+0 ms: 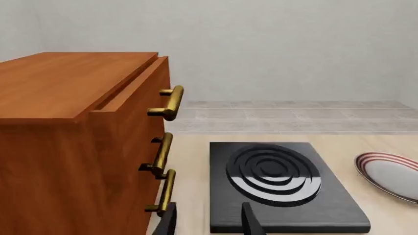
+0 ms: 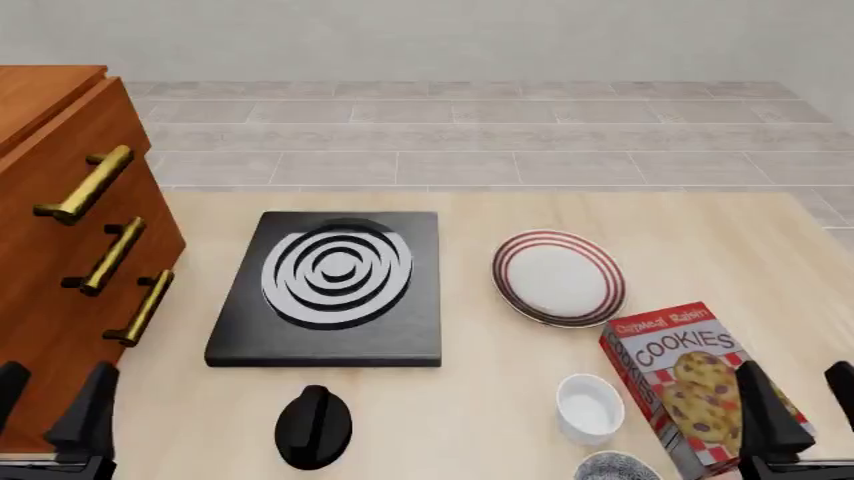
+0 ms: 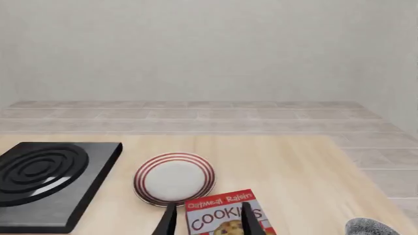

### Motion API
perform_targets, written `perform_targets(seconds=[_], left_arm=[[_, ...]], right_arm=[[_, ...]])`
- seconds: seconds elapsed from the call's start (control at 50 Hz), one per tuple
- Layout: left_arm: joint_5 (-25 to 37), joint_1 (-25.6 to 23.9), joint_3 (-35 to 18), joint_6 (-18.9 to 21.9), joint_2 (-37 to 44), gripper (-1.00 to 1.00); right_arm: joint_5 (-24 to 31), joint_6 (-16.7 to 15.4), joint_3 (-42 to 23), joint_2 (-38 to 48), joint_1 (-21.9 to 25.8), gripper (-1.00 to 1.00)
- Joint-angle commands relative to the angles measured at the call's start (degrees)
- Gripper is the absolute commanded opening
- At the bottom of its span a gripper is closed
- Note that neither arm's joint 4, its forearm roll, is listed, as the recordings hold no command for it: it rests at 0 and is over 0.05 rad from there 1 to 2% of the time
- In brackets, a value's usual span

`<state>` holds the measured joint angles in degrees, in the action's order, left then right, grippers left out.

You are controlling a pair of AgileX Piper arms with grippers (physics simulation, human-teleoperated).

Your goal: Pick the akita bowl next to the ramekin and place it on the plate.

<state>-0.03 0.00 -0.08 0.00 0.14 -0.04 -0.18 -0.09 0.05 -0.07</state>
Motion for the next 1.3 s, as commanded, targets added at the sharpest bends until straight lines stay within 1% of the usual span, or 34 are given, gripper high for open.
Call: perform_targets(seconds=[0.02,0.08,0.1,0.16,0.18,0.2,0.24,0.4,0.42,0.56,0.58,0.62,0.64,0.66,0.68,0.7,0.72,0.76,0.8,0.82,0.84,0.88,0.92,0.94,0.96,0.98,1.02,1.04,1.12,1.14,1.18,1.22,1.24,1.3], left_arm=[[-0.1,0.0,-0.2,0.0,0.3,1.0],[-0.1,0.0,-0.2,0.0,0.3,1.0],[-0.1,0.0,-0.2,0.0,0.3,1.0],[-0.1,0.0,-0.2,0.0,0.3,1.0],[-0.1,0.0,-0.2,0.0,0.3,1.0],[-0.1,0.0,-0.2,0.0,0.3,1.0],[-0.1,0.0,-0.2,0.0,0.3,1.0],[-0.1,0.0,-0.2,0.0,0.3,1.0],[-0.1,0.0,-0.2,0.0,0.3,1.0],[-0.1,0.0,-0.2,0.0,0.3,1.0],[-0.1,0.0,-0.2,0.0,0.3,1.0],[-0.1,0.0,-0.2,0.0,0.3,1.0],[-0.1,0.0,-0.2,0.0,0.3,1.0],[-0.1,0.0,-0.2,0.0,0.3,1.0],[-0.1,0.0,-0.2,0.0,0.3,1.0],[-0.1,0.0,-0.2,0.0,0.3,1.0],[-0.1,0.0,-0.2,0.0,0.3,1.0],[-0.1,0.0,-0.2,0.0,0.3,1.0],[-0.1,0.0,-0.2,0.0,0.3,1.0],[-0.1,0.0,-0.2,0.0,0.3,1.0],[-0.1,0.0,-0.2,0.0,0.3,1.0],[-0.1,0.0,-0.2,0.0,0.3,1.0],[-0.1,0.0,-0.2,0.0,0.3,1.0],[-0.1,0.0,-0.2,0.0,0.3,1.0],[-0.1,0.0,-0.2,0.0,0.3,1.0],[-0.1,0.0,-0.2,0.0,0.3,1.0],[-0.1,0.0,-0.2,0.0,0.3,1.0],[-0.1,0.0,-0.2,0.0,0.3,1.0],[-0.1,0.0,-0.2,0.0,0.3,1.0],[-0.1,0.0,-0.2,0.0,0.3,1.0],[-0.1,0.0,-0.2,0.0,0.3,1.0],[-0.1,0.0,-0.2,0.0,0.3,1.0],[-0.1,0.0,-0.2,0.0,0.3,1.0],[-0.1,0.0,-0.2,0.0,0.3,1.0]], right_arm=[[-0.1,-0.9,-0.2,0.0,-0.3,1.0],[-0.3,-0.5,-0.2,0.0,-0.4,1.0],[-1.3,-2.0,-0.9,0.0,0.0,1.0],[-1.1,-1.8,-1.1,0.0,-0.2,1.0],[-0.6,-2.0,-1.7,0.0,0.1,1.0],[-0.1,-3.4,-2.2,0.0,1.9,1.0],[2.0,-3.0,-4.4,0.0,2.2,1.0],[8.1,-5.2,-12.2,0.1,2.1,1.0],[12.3,-7.1,-17.9,0.2,3.4,1.0],[15.7,-9.0,-25.2,3.0,5.0,1.0],[17.1,-10.0,-28.8,4.4,6.5,1.0],[17.6,-11.7,-30.2,5.7,6.8,1.0],[18.3,-11.4,-31.4,6.1,7.2,1.0],[18.5,-13.1,-31.6,7.3,6.9,1.0],[18.9,-12.6,-32.5,6.9,7.4,1.0],[19.4,-14.8,-33.4,8.0,8.2,1.0],[19.4,-14.8,-33.4,8.0,8.2,1.0],[20.7,-14.6,-36.2,9.1,9.0,1.0],[21.8,-15.2,-38.4,10.0,8.9,1.0],[22.4,-14.5,-39.8,10.4,9.4,1.0],[22.4,-14.5,-39.9,10.4,9.4,1.0],[23.9,-15.0,-42.9,12.4,8.7,1.0],[24.6,-15.2,-44.2,13.8,8.6,1.0],[25.3,-15.6,-45.5,14.9,7.9,1.0],[25.3,-15.6,-45.5,15.0,7.8,1.0],[25.9,-15.3,-47.1,16.7,8.3,1.0],[26.3,-15.2,-48.4,17.1,8.4,1.0],[26.9,-16.2,-49.9,18.7,9.1,1.0],[28.3,-16.2,-52.6,21.1,10.1,1.0],[29.1,-16.2,-54.4,22.4,11.1,1.0],[30.1,-17.0,-55.3,23.4,10.1,1.0],[31.5,-16.5,-57.3,24.5,10.0,1.0],[32.1,-15.8,-57.9,25.1,10.1,1.0],[33.8,-15.3,-59.6,26.4,10.4,1.0]])
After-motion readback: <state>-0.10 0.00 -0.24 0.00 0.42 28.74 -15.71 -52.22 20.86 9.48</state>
